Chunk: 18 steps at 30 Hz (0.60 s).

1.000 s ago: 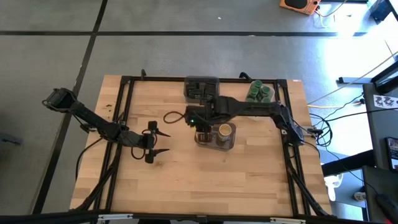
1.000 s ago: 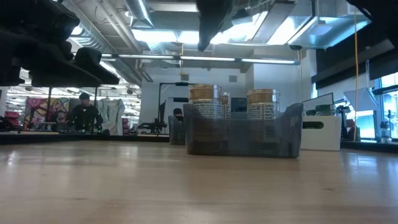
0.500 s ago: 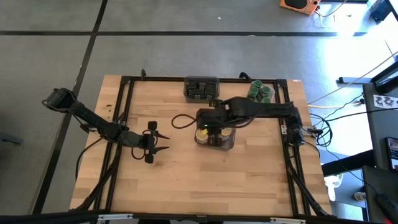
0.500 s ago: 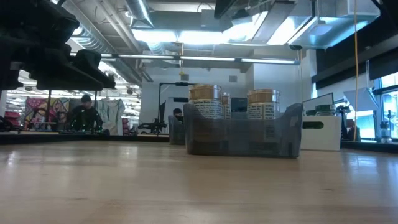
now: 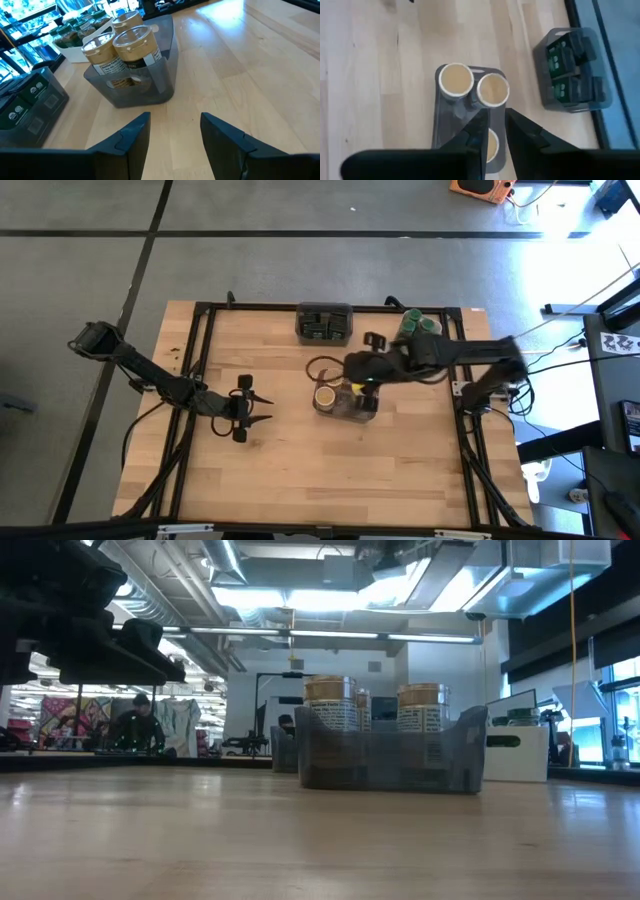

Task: Sort spices by type
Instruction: Return to Home Position

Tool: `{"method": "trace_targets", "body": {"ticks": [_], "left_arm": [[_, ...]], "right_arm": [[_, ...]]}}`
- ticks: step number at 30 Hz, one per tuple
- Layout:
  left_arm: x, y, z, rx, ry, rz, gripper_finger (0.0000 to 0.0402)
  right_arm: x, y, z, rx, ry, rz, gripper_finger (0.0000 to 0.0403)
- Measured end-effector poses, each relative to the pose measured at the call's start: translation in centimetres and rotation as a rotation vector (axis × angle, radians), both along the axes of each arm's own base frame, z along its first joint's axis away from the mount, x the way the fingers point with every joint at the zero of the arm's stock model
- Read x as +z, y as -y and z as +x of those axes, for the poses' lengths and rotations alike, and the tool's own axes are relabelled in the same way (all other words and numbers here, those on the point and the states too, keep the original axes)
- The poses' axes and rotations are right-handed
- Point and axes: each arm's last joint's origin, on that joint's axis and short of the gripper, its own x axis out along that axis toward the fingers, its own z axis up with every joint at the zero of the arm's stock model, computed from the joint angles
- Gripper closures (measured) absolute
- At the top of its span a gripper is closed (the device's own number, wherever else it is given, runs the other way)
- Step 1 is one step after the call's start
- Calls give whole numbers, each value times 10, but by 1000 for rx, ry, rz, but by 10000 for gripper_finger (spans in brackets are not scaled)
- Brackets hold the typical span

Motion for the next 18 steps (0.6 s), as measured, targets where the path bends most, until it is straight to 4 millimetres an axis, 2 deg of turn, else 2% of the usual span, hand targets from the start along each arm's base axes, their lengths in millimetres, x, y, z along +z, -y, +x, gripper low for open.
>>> {"method": "trace_targets", "body": {"ticks": [6,11,18], "left_arm": [[0,0,0,-1,0,4,231],[0,0,0,-1,0,4,231],[0,0,0,-6,-2,17,231]], "right_arm": [[-23,8,-49,-13,235,57,339],[-53,12,-87,20,483,129,339],[-102,16,-117,78,687,168,339]]}}
